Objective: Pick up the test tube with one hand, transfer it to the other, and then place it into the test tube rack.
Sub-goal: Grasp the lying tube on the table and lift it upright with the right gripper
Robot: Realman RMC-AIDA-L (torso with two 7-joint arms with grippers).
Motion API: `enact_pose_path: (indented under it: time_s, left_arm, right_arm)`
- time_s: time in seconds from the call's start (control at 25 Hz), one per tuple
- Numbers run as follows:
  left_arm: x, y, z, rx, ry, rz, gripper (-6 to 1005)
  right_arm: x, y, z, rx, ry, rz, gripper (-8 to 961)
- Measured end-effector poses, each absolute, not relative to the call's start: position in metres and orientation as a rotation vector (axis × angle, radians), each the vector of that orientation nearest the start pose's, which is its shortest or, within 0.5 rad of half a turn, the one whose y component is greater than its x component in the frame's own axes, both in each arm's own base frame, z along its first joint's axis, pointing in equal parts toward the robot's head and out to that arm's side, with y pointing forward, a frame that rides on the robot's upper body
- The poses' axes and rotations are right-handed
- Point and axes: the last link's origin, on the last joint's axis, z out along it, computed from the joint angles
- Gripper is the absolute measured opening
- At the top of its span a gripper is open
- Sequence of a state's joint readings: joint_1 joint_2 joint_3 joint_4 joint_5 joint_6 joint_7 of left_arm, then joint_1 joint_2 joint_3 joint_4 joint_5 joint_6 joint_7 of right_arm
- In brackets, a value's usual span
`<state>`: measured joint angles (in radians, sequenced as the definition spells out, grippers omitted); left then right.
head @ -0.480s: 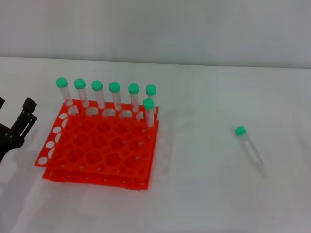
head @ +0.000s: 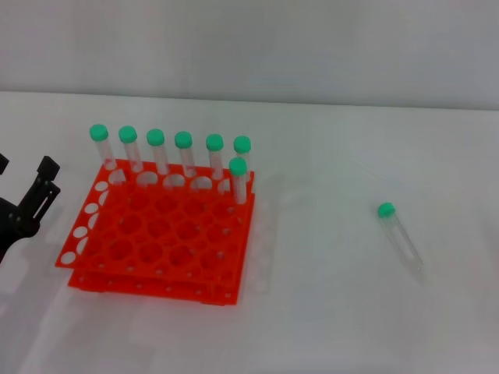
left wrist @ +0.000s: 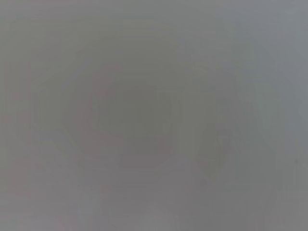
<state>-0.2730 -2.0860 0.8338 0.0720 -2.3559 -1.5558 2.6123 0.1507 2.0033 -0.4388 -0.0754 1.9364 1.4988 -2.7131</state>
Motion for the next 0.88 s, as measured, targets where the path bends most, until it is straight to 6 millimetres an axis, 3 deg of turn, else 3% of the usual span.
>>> enact_pose_path:
  time_s: [0.48, 0.64, 0.88]
  left_arm:
    - [-0.345, 0.258, 0.017, -1.603, -0.551, -1.018, 833]
    - [-0.345, 0.258, 0.017, -1.605, -0.552, -1.018, 832]
    - [-0.345, 0.257, 0.016, -1.609, -0.552, -1.018, 832]
  right_arm:
    - [0.390, 0.228, 0.051, -1.787, 0.603, 0.827, 768]
    - [0.378, 0.248, 0.061, -1.962, 0.710, 0.857, 767]
    - [0.357, 0.275, 0.075, -2.178, 0.860, 0.728, 767]
